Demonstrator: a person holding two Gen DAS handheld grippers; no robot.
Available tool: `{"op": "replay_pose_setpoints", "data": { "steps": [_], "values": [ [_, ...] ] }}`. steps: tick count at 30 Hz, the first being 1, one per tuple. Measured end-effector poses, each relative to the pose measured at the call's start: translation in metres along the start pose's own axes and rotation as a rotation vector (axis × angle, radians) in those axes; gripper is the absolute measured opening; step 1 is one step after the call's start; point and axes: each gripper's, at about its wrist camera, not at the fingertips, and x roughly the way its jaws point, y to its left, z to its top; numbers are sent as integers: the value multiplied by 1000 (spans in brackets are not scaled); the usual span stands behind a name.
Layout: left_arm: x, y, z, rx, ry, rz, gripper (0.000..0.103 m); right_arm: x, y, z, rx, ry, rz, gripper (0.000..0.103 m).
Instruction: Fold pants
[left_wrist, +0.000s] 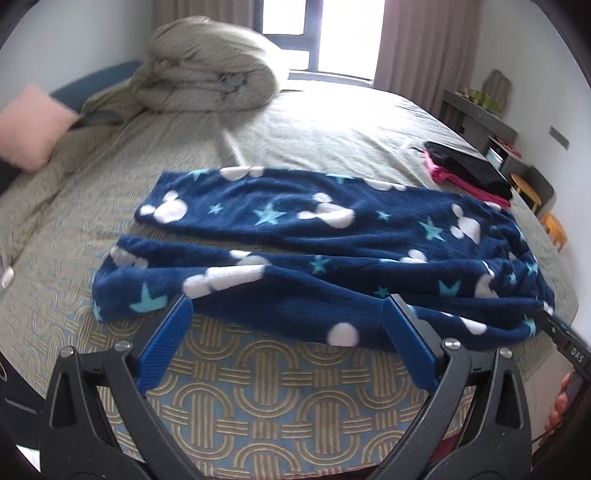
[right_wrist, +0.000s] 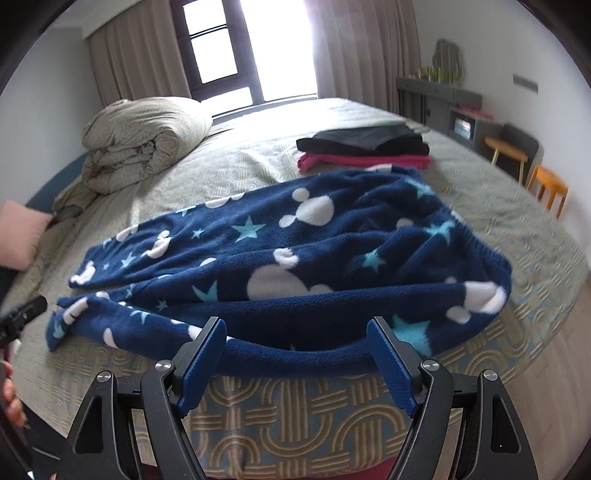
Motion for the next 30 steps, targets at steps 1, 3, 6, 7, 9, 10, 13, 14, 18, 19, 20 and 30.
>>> {"op": "replay_pose_setpoints", "data": {
  "steps": [1,3,6,7,9,10,13,14,18,19,20,30],
  "values": [
    [1,8,1,-21,0,3,102,1,-6,1,26,8,8,80],
    [3,23,0,-59,0,0,102,1,-23,3,88,19,10,78],
    [9,50,-4,-128,18,-27,102,1,-50,6,173,20,-18,74],
    [12,57,-5,-146,30,-30,102,1,-56,6,192,21,-22,72],
    [21,72,-8,-195,72,-33,102,3,-77,5,255,36,-31,71],
    [25,79,-9,-220,88,-35,102,4,-82,5,271,42,-33,70],
    [38,98,-15,-318,135,-65,102,11,-108,2,354,61,-60,70],
    [43,104,-16,-349,146,-78,102,12,-113,1,377,67,-61,70],
    [52,108,-12,-412,150,-127,102,18,-132,-2,454,93,-57,70],
    [56,106,-9,-423,149,-149,102,20,-132,-3,455,98,-59,70],
    [59,105,-7,-425,151,-159,102,22,-132,-2,455,102,-58,70],
    [116,94,3,-471,290,-192,71,37,-145,-11,562,136,0,70]
  ]
}}
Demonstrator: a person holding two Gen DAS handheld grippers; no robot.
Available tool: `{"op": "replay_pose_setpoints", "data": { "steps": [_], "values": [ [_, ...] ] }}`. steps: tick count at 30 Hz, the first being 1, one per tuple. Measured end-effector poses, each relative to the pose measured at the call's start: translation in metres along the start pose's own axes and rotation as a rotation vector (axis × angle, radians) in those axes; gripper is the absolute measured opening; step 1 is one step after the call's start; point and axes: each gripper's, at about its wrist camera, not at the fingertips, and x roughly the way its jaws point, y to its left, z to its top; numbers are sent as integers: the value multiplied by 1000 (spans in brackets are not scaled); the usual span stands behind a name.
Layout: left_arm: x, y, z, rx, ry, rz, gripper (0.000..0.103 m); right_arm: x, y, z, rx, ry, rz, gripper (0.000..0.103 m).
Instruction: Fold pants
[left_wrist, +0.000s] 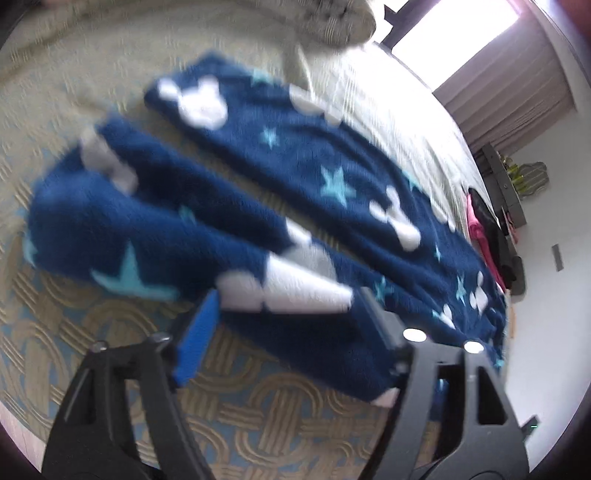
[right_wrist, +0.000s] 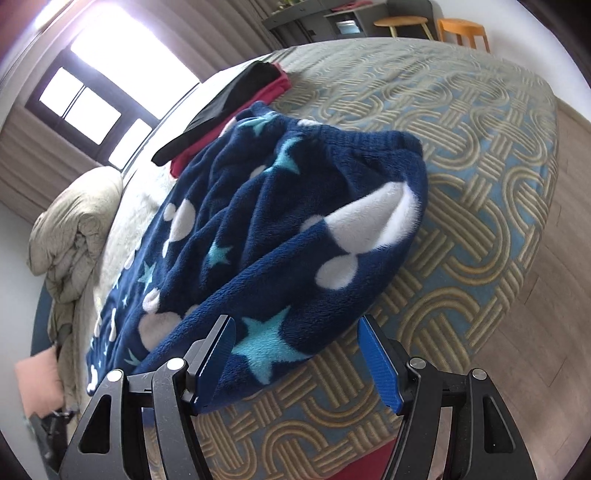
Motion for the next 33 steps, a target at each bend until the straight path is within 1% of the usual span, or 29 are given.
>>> {"op": "replay_pose_setpoints", "data": {
  "steps": [2,4,7,10,12,14,17,18,19,20,21,22,23,24,25,28,30,33],
  "values": [
    [3,6,-6,-48,42,-31,71,-1,-6,0,35,3,23,70],
    [1,12,-11,-79,55,-54,71,-2,-10,0,64,2,42,70],
    [1,21,-7,-132,51,-76,73,4,-12,1,95,6,65,70],
    [3,33,0,-221,30,-108,76,13,-13,3,129,33,106,70],
    [6,38,4,-259,27,-120,77,20,-11,2,154,52,129,70],
    [10,41,6,-273,34,-108,77,25,-10,1,170,64,145,70],
    [16,43,8,-279,44,-112,77,27,-10,0,183,57,150,70],
    [17,44,8,-278,44,-111,76,27,-10,0,185,54,150,70],
    [17,44,8,-273,42,-109,61,27,-9,1,185,52,148,70],
    [16,45,9,-266,40,-102,38,28,-9,1,183,50,145,70],
    [15,45,10,-252,46,-90,30,28,-8,2,177,46,142,61],
    [13,47,10,-249,50,-88,21,29,-5,3,164,43,131,30],
    [9,49,9,-251,46,-97,14,30,-2,5,138,47,101,13],
    [4,50,9,-246,40,-103,14,30,-2,5,140,44,98,8],
    [-2,50,8,-233,28,-104,13,27,-3,5,148,32,108,8],
    [-22,48,5,-178,-16,-89,9,9,12,5,79,-39,101,7],
    [-34,46,6,-155,-46,-81,9,-2,21,6,34,-75,98,7],
    [-58,42,15,-132,-88,-95,9,-15,39,10,-27,-125,101,7]
  ]
}}
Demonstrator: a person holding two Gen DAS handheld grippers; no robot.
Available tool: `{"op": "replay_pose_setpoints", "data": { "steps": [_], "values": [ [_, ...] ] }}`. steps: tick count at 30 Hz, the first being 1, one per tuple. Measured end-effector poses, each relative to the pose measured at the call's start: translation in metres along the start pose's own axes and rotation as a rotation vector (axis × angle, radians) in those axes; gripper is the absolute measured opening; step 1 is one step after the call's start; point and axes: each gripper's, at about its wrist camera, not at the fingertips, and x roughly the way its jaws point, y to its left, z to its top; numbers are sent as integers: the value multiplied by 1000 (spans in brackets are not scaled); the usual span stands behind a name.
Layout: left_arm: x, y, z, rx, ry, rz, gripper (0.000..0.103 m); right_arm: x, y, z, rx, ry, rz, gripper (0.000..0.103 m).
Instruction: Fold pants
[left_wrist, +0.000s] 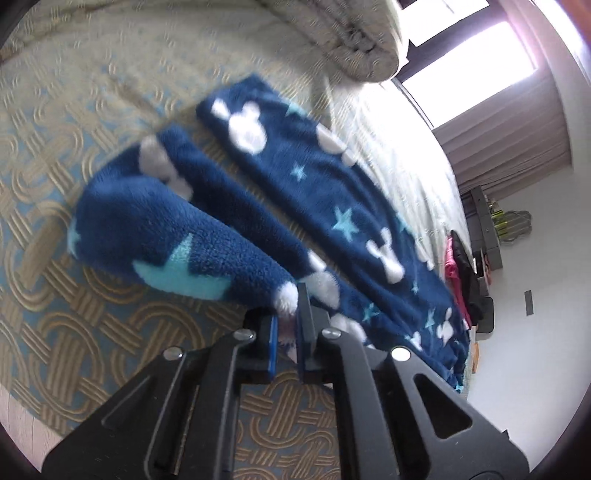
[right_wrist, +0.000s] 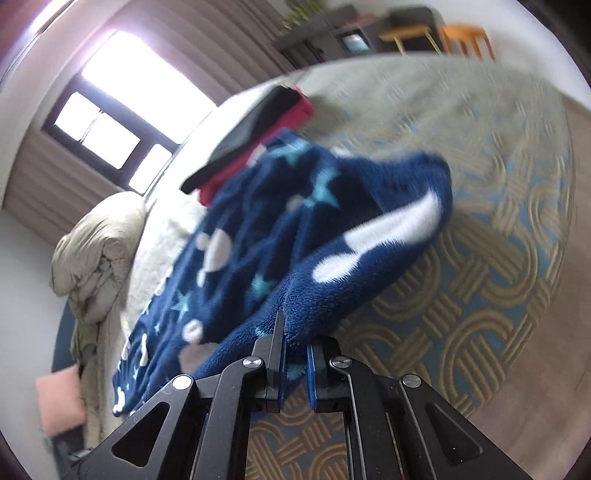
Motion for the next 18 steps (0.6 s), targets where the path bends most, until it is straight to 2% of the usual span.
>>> {"op": "replay_pose_setpoints", "data": {
  "steps": [4,9,13,18],
  "values": [
    [-17,-13,16,15,-41,-11,9,-8,26,15,-36,-51,21,7],
    [-20,-30,40,15,-45,-5,9,-9,58,40,-74,-74,16,6],
    [-6,-47,69,19,-48,12,9,6,86,62,-124,-65,-13,6],
    [39,-76,115,75,3,94,9,60,134,107,-219,3,-77,6]
  ]
}}
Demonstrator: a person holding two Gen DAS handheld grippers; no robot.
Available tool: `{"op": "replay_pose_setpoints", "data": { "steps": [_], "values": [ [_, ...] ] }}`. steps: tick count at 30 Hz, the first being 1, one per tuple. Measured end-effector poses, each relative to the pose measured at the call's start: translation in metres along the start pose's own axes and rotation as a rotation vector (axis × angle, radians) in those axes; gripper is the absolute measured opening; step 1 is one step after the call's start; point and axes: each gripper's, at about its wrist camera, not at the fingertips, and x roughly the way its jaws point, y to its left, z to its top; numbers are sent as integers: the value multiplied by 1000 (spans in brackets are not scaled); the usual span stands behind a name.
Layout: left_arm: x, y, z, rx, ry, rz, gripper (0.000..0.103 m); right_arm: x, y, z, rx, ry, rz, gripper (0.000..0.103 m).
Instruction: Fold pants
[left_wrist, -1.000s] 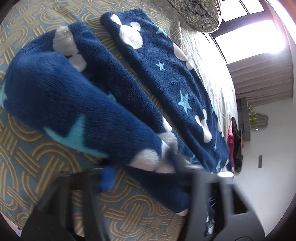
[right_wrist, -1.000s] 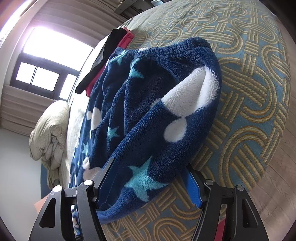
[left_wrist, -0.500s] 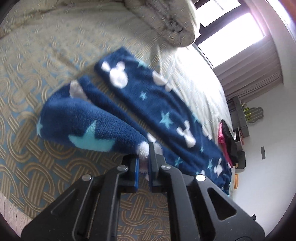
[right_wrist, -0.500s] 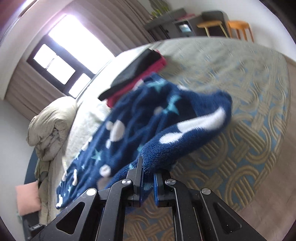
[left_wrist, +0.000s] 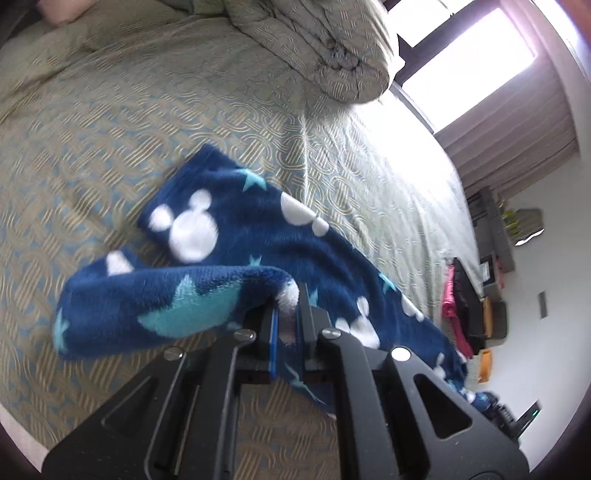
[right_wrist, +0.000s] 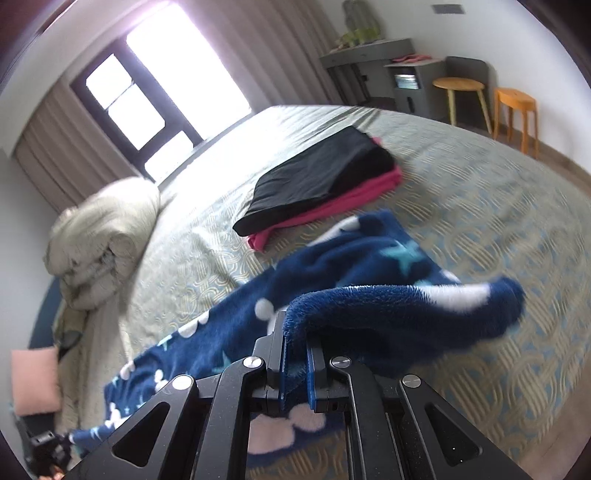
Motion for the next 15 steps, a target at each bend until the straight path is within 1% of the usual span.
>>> {"op": "replay_pose_setpoints", "data": {
  "steps": [1,2,4,7,8,9,11,12,14,15],
  "values": [
    [8,-3,8,1,8,9,9,10,5,6,-16,12,-14,7],
    [21,-7,18,1,22,19,9,29,17,19,-54,35,-44,7],
    [51,-15,39,-1,61,48,9,56,27,32,-90,62,-74,7],
    [97,-27,64,14,113,91,9,112,39,50,-147,156,-150,7],
    [114,-32,71,32,138,109,9,139,42,54,-168,210,-178,7],
    [129,-34,77,40,154,132,10,152,44,57,-182,237,-184,11],
    [150,-35,84,37,171,155,10,192,49,60,-253,323,-214,14],
    [158,-35,86,36,175,159,10,207,51,62,-296,345,-226,16],
    [171,-35,90,32,189,169,10,223,53,65,-360,366,-244,17],
    [175,-34,91,40,194,179,10,227,53,66,-377,379,-237,17]
  ]
}}
